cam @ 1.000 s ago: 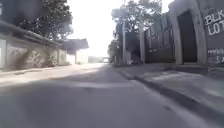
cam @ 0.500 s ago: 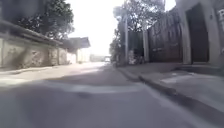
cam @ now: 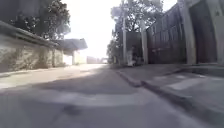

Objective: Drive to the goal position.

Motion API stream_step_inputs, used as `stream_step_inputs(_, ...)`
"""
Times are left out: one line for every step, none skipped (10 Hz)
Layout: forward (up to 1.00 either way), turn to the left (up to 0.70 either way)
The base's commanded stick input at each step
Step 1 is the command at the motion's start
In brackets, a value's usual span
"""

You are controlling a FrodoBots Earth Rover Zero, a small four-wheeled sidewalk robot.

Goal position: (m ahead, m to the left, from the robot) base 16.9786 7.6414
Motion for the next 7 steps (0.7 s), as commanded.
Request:
stream_step_inputs(1.0, 0.0)
stream_step_inputs(1.0, 0.0)
stream_step_inputs(1.0, 0.0)
stream_step_inputs(1.0, 0.0)
stream_step_inputs(1.0, 0.0)
stream_step_inputs(1.0, 0.0)
stream_step_inputs(1.0, 0.0)
